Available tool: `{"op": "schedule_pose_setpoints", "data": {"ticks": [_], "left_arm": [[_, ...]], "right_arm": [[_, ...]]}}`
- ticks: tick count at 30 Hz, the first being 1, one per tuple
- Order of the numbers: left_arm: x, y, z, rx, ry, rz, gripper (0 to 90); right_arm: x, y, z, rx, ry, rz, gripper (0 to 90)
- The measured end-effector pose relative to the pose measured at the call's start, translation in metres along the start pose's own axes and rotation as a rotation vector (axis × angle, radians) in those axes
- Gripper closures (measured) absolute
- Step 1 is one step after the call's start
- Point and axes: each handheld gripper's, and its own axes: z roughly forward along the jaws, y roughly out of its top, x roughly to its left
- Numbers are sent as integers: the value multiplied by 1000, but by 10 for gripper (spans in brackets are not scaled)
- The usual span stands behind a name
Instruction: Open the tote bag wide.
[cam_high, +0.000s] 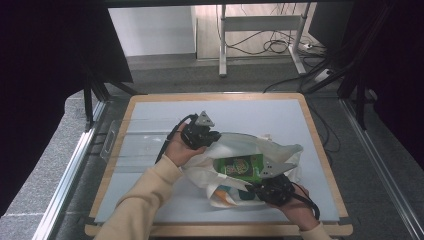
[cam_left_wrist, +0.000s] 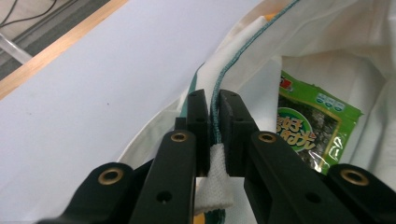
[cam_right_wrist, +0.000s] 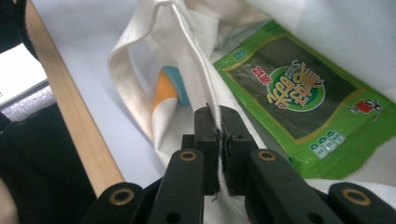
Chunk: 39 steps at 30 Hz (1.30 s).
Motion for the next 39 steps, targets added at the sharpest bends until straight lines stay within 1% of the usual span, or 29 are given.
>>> {"op": "schedule_pose_setpoints", "data": {"ticks": [2, 6, 9, 11, 13, 14, 18, 23, 25, 27, 31, 33, 34, 36, 39], "left_arm": [[2, 1, 2, 6, 5, -4, 842], [6, 4, 4, 12, 14, -8, 842], [12, 7, 11, 8, 26, -34, 842], [17, 8, 16, 24, 32, -42, 842], [19, 8, 18, 26, 33, -50, 842], [24, 8, 22, 29, 31, -68, 841], [32, 7, 28, 38, 33, -107, 841], [37, 6, 36, 59, 38, -118, 840], [40, 5, 40, 66, 37, -129, 839], [40, 4, 41, 62, 36, -144, 838], [40, 4, 40, 64, 34, -138, 837], [40, 4, 40, 58, 33, -135, 835], [39, 4, 39, 61, 30, -126, 835], [39, 3, 38, 52, 28, -136, 833], [39, 2, 36, 51, 19, -131, 827]], "right_arm": [[1, -1, -1, -2, 5, -6, 864], [2, -3, -2, 1, 15, 5, 865], [1, -6, -2, 2, 26, 11, 865], [2, -8, -2, 6, 35, 14, 866], [2, -11, -1, 13, 42, 15, 865], [2, -12, 0, 15, 47, 15, 866], [3, -18, 1, 22, 71, 19, 866], [3, -26, 6, 41, 86, 21, 866], [4, -28, 8, 52, 89, 24, 866], [4, -29, 9, 58, 90, 23, 866], [4, -31, 13, 69, 88, 23, 866], [3, -31, 13, 68, 87, 28, 866], [3, -31, 13, 65, 87, 29, 865], [3, -31, 13, 64, 85, 29, 865], [3, -31, 13, 63, 82, 29, 863]]}}
